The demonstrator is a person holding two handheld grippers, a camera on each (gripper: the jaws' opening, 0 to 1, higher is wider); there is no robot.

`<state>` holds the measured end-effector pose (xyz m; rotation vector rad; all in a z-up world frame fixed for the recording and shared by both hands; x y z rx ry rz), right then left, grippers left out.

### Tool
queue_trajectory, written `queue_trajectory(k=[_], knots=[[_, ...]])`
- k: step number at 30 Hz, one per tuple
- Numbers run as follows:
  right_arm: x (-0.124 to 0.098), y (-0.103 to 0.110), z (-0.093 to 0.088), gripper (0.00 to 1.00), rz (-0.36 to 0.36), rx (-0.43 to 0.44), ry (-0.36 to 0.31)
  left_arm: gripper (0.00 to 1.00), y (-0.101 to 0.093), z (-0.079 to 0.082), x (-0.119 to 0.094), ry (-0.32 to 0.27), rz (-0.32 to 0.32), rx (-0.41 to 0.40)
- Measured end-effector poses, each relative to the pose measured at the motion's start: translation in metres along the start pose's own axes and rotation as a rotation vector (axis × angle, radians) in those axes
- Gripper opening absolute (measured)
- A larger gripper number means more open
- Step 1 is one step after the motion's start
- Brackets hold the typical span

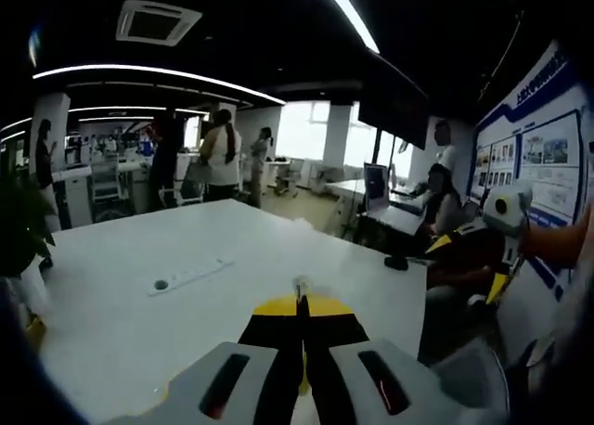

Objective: Compare the silicone blocks by pressing each to a similar depth, holding the contact briefly, and releasing to observe deformation and rebound differences across the visible hardness samples.

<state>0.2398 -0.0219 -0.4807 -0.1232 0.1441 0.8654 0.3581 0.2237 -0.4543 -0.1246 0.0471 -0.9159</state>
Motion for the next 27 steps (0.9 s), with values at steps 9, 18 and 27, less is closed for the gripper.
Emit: queue_trajectory(k=[9, 18, 27], knots=[[0.019, -0.017, 0.032, 0.74, 0.121, -0.065, 0.03, 0.0, -0.003, 0.025, -0.018, -0.01, -0.047, -0.024], [0.07, -0.021, 0.063, 0.74, 0.281, -0.165, 0.07, 0.0, -0.006, 0.047, -0.029, -0.006, -0.081, 0.019], [0.136, -0.024, 0.086, 0.73, 0.406, -0.232, 0.082, 0.0, -0.002, 0.071, -0.03, -0.011, -0.11, 0.034]])
Point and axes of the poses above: the point that each gripper's makers call its tool centre point, and the gripper's own axes: x roughly forward along the fingers, y roughly to its left, z roughly out of its top, the point moved 6 cm from there along -x, roughly backward along the fingers, and after that the axes turned 14 degrees about -y, right-handed, at the moved point
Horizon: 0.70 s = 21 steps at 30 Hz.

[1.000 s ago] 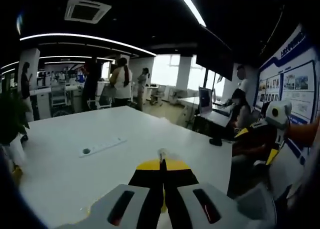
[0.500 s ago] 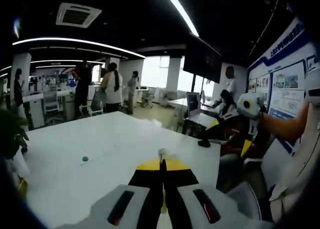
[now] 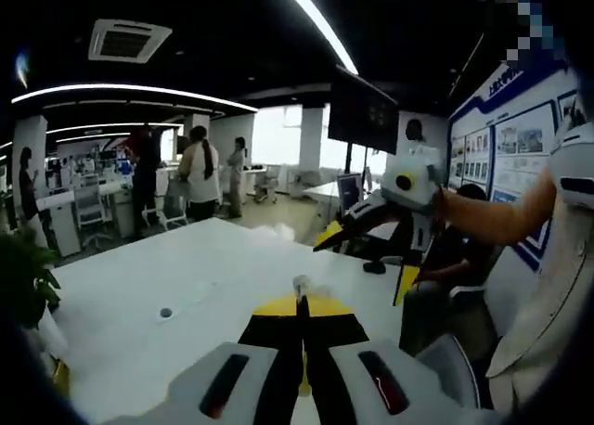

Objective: Compare the silicone blocks by pressing each to a similar depth, holding the contact briefly, and releasing to observe deformation and rebound differences across the visible hardness samples.

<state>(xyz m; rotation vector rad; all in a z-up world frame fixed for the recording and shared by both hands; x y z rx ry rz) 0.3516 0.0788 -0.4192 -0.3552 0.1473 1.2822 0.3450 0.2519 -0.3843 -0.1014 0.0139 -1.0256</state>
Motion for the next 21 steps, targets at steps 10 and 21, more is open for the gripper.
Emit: queue_trajectory(k=[10, 21], knots=[[0.044, -0.014, 0.008, 0.72, 0.088, -0.016, 0.012, 0.0, 0.006, 0.008, 0.005, -0.001, -0.022, 0.008], [0.073, -0.013, 0.006, 0.66, 0.164, 0.002, 0.008, 0.0, 0.008, 0.006, 0.014, 0.001, -0.054, -0.007]])
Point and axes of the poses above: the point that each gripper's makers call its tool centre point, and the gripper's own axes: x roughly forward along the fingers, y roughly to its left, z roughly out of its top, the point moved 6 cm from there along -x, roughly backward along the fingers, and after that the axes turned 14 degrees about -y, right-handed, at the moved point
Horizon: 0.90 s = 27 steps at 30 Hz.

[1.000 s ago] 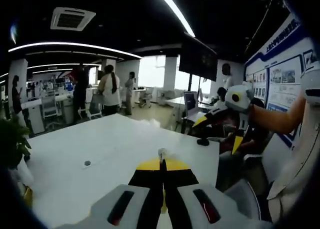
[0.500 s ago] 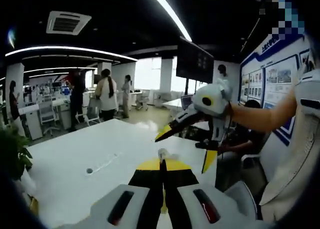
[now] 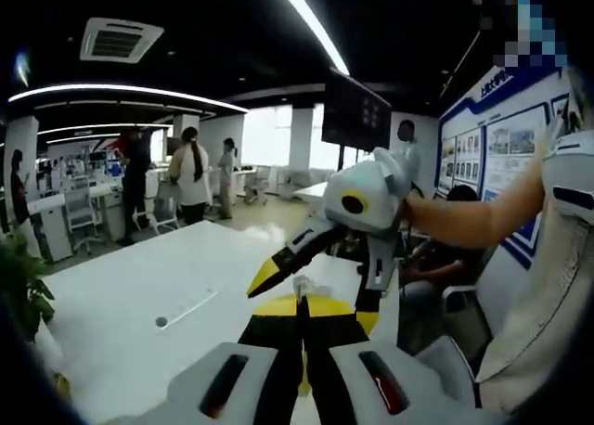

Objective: Compare the silicone blocks by pressing each to a similar depth, holding the contact briefly, and releasing to observe deformation and rebound differences across the visible hardness samples.

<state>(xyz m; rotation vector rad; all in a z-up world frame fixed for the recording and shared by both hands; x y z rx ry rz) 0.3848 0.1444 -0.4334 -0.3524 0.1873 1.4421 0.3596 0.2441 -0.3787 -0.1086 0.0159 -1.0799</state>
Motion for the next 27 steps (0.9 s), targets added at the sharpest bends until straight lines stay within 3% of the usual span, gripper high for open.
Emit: queue_trajectory(k=[9, 16, 22, 27], knots=[[0.015, 0.008, -0.004, 0.55, 0.049, 0.032, -0.011, 0.0, -0.005, 0.0, 0.009, -0.008, -0.039, -0.007], [0.018, 0.018, -0.003, 0.32, 0.079, 0.043, -0.05, 0.0, -0.011, 0.006, 0.011, -0.029, -0.065, 0.001], [0.02, 0.021, 0.001, 0.28, 0.057, 0.036, -0.081, 0.0, -0.014, 0.007, 0.006, -0.038, -0.073, 0.002], [0.021, 0.026, 0.005, 0.22, 0.05, 0.021, -0.05, 0.0, -0.018, 0.009, 0.001, -0.041, -0.084, 0.022]])
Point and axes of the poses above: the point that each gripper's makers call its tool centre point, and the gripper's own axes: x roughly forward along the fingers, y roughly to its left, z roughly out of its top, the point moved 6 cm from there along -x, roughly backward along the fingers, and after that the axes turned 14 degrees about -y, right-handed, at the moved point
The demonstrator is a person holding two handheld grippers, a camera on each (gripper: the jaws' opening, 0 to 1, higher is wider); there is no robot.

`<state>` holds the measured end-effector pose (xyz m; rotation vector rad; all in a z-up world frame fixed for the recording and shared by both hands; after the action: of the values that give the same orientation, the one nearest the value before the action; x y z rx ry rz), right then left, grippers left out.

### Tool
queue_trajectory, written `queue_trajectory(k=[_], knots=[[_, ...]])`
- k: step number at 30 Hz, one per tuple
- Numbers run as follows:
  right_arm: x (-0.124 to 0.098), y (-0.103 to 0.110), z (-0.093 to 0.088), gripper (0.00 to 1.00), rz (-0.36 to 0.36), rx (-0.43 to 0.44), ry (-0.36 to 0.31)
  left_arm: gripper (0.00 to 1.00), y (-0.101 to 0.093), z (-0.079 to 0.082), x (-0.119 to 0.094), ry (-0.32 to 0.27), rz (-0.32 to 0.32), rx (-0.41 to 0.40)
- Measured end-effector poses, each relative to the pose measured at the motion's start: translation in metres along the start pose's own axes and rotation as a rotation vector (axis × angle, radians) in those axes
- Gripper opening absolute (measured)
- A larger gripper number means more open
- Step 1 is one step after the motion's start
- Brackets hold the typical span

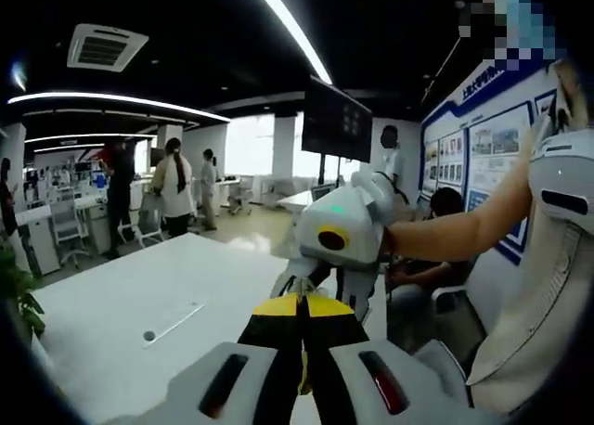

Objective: Compare the silicone blocks by pressing each to a similar depth, holding the contact briefly, and releasing to observe deformation and rebound differences across the visible hardness samples.

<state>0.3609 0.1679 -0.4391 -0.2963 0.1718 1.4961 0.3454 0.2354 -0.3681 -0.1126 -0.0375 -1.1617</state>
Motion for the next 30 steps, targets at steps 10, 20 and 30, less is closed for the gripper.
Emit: queue_trajectory(k=[10, 20, 30], knots=[[-0.002, 0.007, -0.003, 0.14, 0.017, 0.021, 0.036, 0.0, -0.007, -0.002, -0.004, 0.005, -0.021, 0.024], [-0.002, 0.011, 0.003, 0.13, 0.038, 0.039, 0.032, 0.0, -0.012, 0.002, -0.008, -0.009, -0.033, 0.047], [0.001, 0.015, 0.006, 0.14, 0.041, 0.029, 0.055, 0.0, -0.014, 0.004, -0.012, -0.003, -0.031, 0.063]])
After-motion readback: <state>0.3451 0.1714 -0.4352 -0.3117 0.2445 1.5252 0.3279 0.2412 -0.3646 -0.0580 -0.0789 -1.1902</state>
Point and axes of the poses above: the point that each gripper's makers call its tool centre point, and the gripper's own axes: x roughly forward along the fingers, y roughly to its left, z roughly out of its top, the point moved 6 cm from there along -x, roughly backward along the fingers, and after that the axes turned 14 degrees about -y, right-handed, at the moved point
